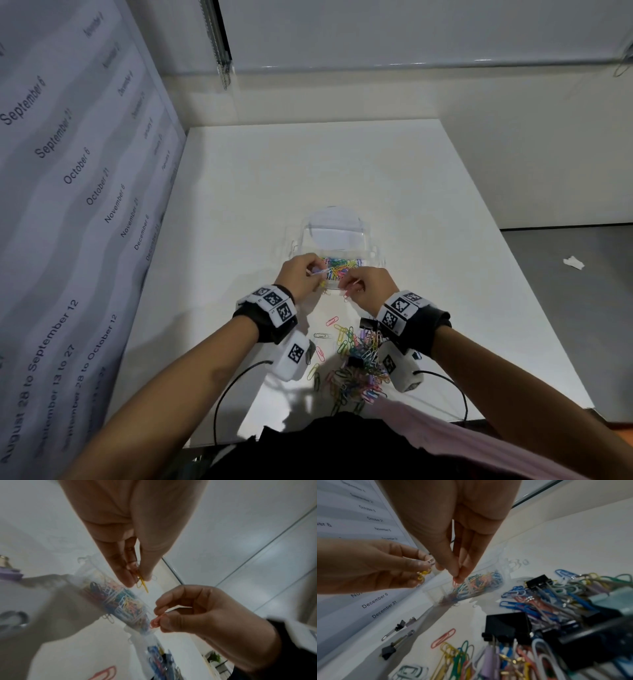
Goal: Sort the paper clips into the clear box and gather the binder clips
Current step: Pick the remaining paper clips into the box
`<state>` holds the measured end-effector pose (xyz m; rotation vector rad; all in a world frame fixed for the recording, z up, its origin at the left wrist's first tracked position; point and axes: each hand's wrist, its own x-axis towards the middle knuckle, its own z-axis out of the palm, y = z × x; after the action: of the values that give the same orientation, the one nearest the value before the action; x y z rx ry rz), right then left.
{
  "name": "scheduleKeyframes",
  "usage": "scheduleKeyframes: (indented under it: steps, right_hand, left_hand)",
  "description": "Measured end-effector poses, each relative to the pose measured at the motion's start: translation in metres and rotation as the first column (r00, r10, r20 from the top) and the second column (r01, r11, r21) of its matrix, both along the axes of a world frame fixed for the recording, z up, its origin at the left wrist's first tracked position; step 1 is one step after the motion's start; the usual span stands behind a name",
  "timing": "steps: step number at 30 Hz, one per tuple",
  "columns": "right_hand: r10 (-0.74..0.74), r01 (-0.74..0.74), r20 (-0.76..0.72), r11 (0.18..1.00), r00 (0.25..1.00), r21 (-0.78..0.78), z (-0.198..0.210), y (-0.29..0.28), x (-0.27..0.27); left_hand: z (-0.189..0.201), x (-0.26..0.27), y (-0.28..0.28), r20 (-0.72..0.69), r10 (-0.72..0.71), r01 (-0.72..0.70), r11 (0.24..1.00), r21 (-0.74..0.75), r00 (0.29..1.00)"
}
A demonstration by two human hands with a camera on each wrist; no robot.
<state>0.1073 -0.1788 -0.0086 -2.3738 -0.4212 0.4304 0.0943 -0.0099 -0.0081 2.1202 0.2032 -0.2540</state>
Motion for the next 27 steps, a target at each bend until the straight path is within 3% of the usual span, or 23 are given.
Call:
scheduleKeyframes:
  steps: [5,10,14,18,24,27]
  right_hand:
    - [-0.096,0.093,0.039,0.993,0.995,0.071,0.005,0.002,0.010]
    - [-0.087,0.087,0.043,0.996,0.995,0.015,0.003,-0.003,0.012]
    - [0.027,-0.026,0.012,0.999,1.000,-0.046,-0.003,-0.003,0.002]
    - [0.255,-0.266,-0.082,0.949,0.963,-0.169,-0.010,0.000,-0.009]
    - [0.406,-0.464,-0.227,0.814,0.885,-0.351,-0.031,0.012,-0.022]
    - [0.436,-0.492,-0.231,0.793,0.870,-0.360,-0.035,0.018,-0.029]
  left_hand:
    - [-0.009,0.018,0.001,-0.058,0.151,-0.154,0.986,-0.064,0.987]
    - [-0.016,0.013,0.009,-0.149,0.114,-0.126,0.989,-0.073,0.982]
    - [-0.009,-0.003,0.013,-0.052,0.058,-0.062,0.994,-0.086,0.997]
    - [-0.007,-0.025,0.022,0.092,0.028,-0.028,1.000,0.002,0.995]
    - [-0.017,-0.048,0.043,-0.095,-0.102,0.120,0.971,0.207,0.990]
    - [-0.027,-0.054,0.044,-0.170,-0.134,0.180,0.938,0.297,0.976]
